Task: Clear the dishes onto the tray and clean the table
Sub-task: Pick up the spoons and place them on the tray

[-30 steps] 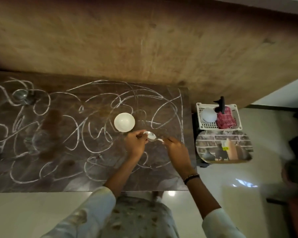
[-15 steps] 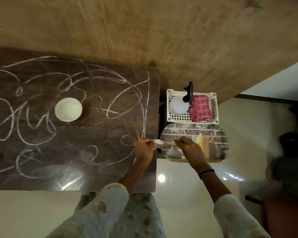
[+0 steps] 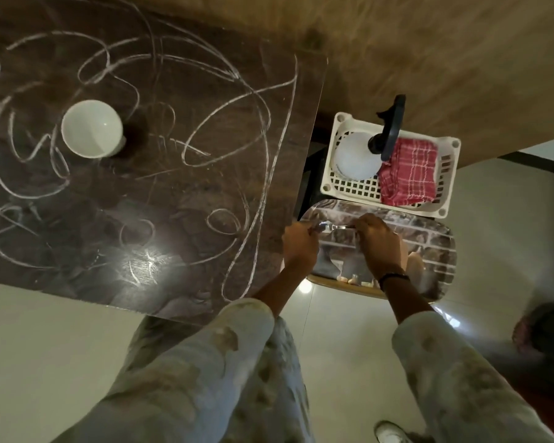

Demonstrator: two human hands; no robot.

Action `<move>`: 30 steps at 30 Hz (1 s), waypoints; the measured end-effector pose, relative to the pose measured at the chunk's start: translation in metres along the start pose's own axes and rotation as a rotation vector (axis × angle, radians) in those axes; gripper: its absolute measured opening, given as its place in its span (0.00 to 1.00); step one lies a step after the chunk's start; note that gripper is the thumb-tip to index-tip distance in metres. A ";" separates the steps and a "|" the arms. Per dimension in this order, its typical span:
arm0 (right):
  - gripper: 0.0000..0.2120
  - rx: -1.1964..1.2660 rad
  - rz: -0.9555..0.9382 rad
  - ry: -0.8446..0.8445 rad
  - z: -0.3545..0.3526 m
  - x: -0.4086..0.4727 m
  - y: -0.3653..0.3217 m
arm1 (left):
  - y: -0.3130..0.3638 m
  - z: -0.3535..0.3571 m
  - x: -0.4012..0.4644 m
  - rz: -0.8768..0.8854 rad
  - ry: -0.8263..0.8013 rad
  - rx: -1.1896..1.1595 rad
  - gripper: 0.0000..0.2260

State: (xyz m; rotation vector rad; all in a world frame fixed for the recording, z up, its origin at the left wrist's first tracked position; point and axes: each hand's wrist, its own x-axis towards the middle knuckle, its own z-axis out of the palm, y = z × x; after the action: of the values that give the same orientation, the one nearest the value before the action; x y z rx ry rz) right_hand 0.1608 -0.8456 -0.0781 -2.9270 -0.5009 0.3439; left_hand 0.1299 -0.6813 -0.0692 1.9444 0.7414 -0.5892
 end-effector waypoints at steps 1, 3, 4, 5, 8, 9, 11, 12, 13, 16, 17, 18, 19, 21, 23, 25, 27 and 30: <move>0.14 0.006 0.005 0.002 0.002 0.000 0.001 | 0.001 0.004 0.001 0.002 0.019 -0.016 0.12; 0.14 0.015 0.016 0.005 0.005 -0.001 0.004 | 0.004 0.009 0.001 0.027 0.039 -0.036 0.12; 0.15 0.014 0.026 0.002 0.007 -0.001 0.006 | 0.005 0.011 0.000 0.042 0.045 -0.038 0.13; 0.16 0.015 0.036 -0.005 0.009 -0.001 0.008 | 0.004 0.013 0.000 0.047 0.046 -0.038 0.13; 0.16 0.016 0.062 -0.022 0.011 -0.002 0.011 | 0.002 0.016 0.001 0.045 0.012 -0.062 0.14; 0.16 0.013 0.071 -0.023 0.011 -0.003 0.012 | 0.002 0.015 0.001 0.076 -0.002 -0.053 0.14; 0.16 0.011 0.090 -0.026 0.009 -0.005 0.012 | 0.003 0.011 -0.001 0.182 -0.030 -0.023 0.13; 0.16 0.010 0.099 -0.030 0.009 -0.005 0.012 | 0.004 0.008 -0.001 0.235 -0.044 -0.007 0.13; 0.16 0.005 0.107 -0.036 0.009 -0.005 0.012 | 0.005 0.006 -0.001 0.281 -0.054 0.005 0.14; 0.15 -0.013 0.092 -0.020 0.006 -0.006 0.010 | 0.001 0.001 -0.001 0.342 -0.070 0.022 0.14; 0.15 -0.015 0.075 0.000 0.003 -0.006 0.007 | -0.001 -0.002 -0.001 0.334 -0.068 0.001 0.13; 0.15 -0.017 0.058 0.029 0.000 -0.005 0.003 | -0.002 -0.005 -0.003 0.310 -0.064 -0.025 0.13; 0.15 -0.014 0.047 0.062 -0.004 -0.005 -0.002 | -0.003 -0.010 -0.004 0.280 -0.063 -0.050 0.13; 0.14 -0.008 0.026 0.133 -0.011 -0.003 -0.016 | -0.007 -0.024 -0.008 0.218 -0.064 -0.088 0.12; 0.14 0.000 0.003 0.186 -0.017 0.002 -0.038 | -0.015 -0.044 -0.010 0.205 -0.014 -0.133 0.12; 0.13 0.023 -0.033 0.206 -0.024 0.011 -0.065 | -0.026 -0.068 -0.010 0.196 0.084 -0.204 0.11; 0.10 0.073 -0.098 0.241 -0.034 0.022 -0.101 | -0.040 -0.102 -0.010 0.186 0.199 -0.227 0.10; 0.13 0.187 -0.184 0.266 -0.046 0.046 -0.161 | -0.065 -0.161 -0.006 0.166 0.346 -0.287 0.10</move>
State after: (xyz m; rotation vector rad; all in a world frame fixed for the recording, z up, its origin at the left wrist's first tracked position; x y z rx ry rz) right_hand 0.1648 -0.6848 -0.0129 -2.6645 -0.6514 -0.0220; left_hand 0.0956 -0.5148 -0.0332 1.8326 0.8167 -0.0382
